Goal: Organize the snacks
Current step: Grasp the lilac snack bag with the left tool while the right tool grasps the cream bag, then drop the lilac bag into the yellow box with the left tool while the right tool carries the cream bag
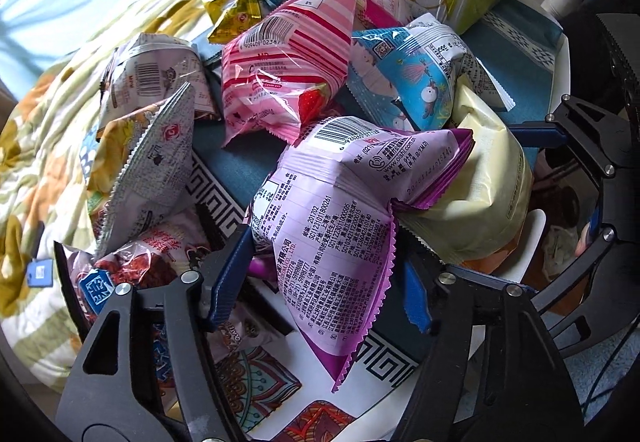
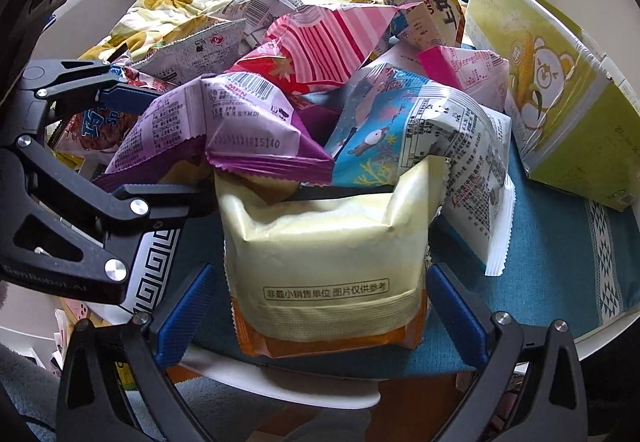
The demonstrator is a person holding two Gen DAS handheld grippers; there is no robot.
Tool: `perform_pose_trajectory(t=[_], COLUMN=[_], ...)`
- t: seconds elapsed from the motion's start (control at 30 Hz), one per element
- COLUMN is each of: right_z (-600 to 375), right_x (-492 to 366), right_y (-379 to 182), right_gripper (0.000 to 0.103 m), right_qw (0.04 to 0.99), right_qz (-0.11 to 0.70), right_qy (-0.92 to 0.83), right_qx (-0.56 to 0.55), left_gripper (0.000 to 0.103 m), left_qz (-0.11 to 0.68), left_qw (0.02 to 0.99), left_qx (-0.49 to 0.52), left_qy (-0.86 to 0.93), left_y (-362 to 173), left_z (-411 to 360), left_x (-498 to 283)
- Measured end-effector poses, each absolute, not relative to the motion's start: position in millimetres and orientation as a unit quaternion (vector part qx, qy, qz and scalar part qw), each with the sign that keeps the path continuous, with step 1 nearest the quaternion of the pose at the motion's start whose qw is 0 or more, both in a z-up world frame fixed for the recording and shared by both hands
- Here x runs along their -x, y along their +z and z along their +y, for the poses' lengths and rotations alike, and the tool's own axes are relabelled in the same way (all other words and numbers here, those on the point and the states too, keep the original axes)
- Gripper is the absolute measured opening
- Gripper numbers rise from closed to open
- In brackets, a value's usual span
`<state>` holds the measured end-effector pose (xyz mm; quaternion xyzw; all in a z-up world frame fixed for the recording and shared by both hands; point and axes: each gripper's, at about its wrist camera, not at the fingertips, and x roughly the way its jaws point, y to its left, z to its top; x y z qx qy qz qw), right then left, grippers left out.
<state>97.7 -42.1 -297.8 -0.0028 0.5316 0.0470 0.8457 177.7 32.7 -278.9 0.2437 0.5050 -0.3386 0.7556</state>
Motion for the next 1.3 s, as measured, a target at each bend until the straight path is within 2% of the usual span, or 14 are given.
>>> perform_pose_trajectory(t=[0.07, 0.2, 0.33, 0.47, 0.57, 1.3], right_z=[-38.2, -37.9, -37.7, -38.4, -42.8, -73.9], right_x=[-97.4, -99.0, -98.9, -98.7, -97.9, -67.2], right_y=[-298.7, -298.6, -298.1, -295.5, -292.0, -228.3], right_gripper=[0.103, 0.103, 0.095, 0.081, 0.077, 0.075], right_qw=[0.846, 0.847, 0.847, 0.848, 0.848, 0.875], right_qz=[0.531, 0.529, 0.529, 0.528, 0.527, 0.483], right_qy=[0.048, 0.048, 0.045, 0.046, 0.049, 0.027], right_qx=[0.007, 0.007, 0.004, 0.009, 0.000, 0.004], left_gripper=[0.057, 0.053, 0.052, 0.052, 0.052, 0.050], left_qz=[0.507, 0.509, 0.511, 0.520, 0.518, 0.464], left_qw=[0.754, 0.754, 0.756, 0.756, 0.760, 0.804], left_qx=[-0.240, -0.235, -0.229, -0.213, -0.209, -0.185], left_qy=[-0.342, -0.342, -0.339, -0.336, -0.334, -0.323], left_y=[-280.1, -278.9, -275.7, -269.7, -263.3, -193.9], left_z=[33.8, 37.3, 37.9, 43.6, 46.9, 30.5], left_x=[-179.0, -177.3, -176.7, -176.0, -171.5, -140.1])
